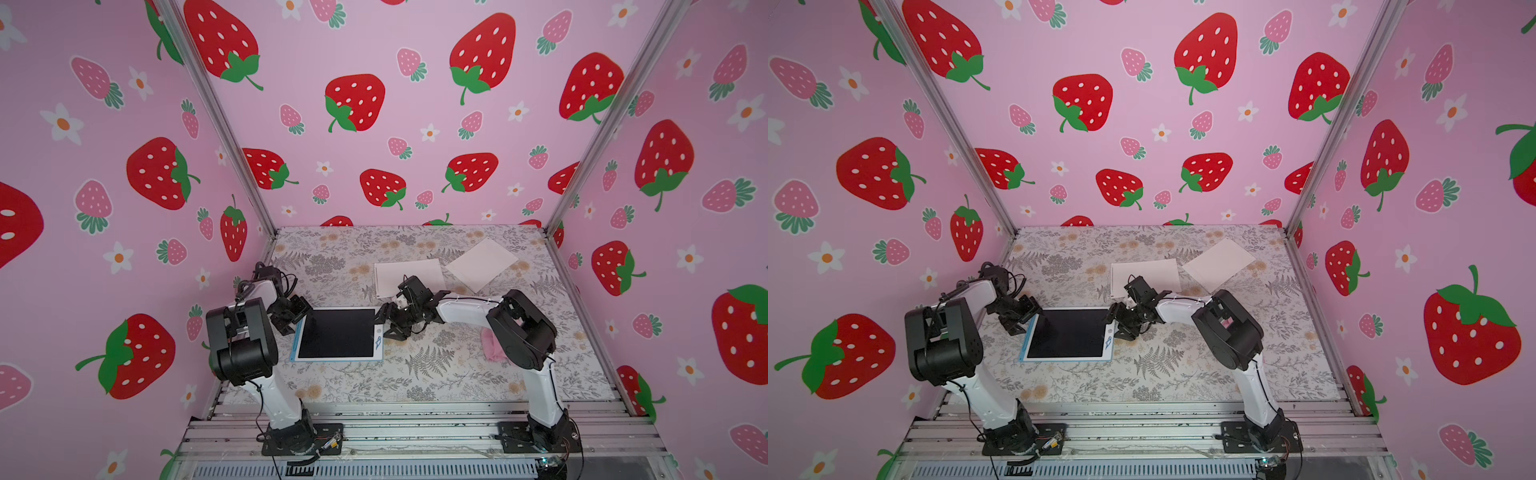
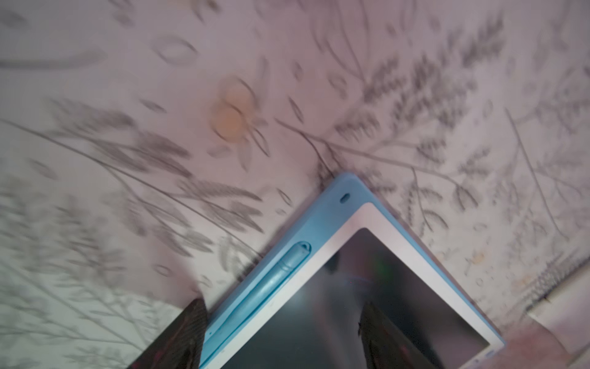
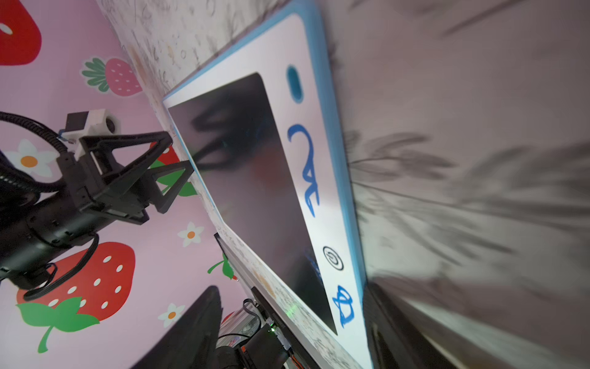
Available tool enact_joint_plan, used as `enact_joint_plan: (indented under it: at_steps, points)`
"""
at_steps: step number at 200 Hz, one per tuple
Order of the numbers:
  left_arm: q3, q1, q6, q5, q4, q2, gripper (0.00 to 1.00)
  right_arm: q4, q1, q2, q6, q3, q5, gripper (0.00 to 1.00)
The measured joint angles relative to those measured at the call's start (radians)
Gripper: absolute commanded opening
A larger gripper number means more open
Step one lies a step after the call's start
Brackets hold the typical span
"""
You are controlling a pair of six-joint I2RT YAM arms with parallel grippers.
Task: Wipe the drawing tablet
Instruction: Move the drawing tablet to the center of the board, then pick up the cleaning item at the center of the board.
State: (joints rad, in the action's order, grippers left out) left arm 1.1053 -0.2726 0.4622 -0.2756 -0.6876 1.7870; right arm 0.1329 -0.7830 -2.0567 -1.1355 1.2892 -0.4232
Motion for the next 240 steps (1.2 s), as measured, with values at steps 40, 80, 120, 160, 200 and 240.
enact_joint_plan:
  at_steps: [40,80,120,160,200,240]
  points:
    - [-0.088,0.174,0.106,-0.108,0.049,-0.060,0.76,0.070,0.130,0.117,0.122,-0.125,0.030,0.71]
    - [-0.089,0.247,0.150,-0.091,0.024,-0.069,0.76,0.217,0.179,0.258,0.248,-0.185,0.183,0.70]
    - [-0.069,0.251,0.159,-0.005,-0.045,-0.152,0.76,0.464,0.216,0.624,0.213,-0.297,0.537,0.69]
    - [-0.066,0.326,0.190,0.014,-0.053,-0.267,0.76,0.610,0.336,0.799,0.144,-0.449,0.760,0.72]
    - [-0.088,0.429,0.230,0.011,-0.045,-0.311,0.76,0.596,0.388,0.770,0.190,-0.517,0.862,0.76]
    - [-0.148,0.440,0.242,0.014,-0.056,-0.342,0.73,0.502,0.480,0.580,0.277,-0.482,0.850,0.69]
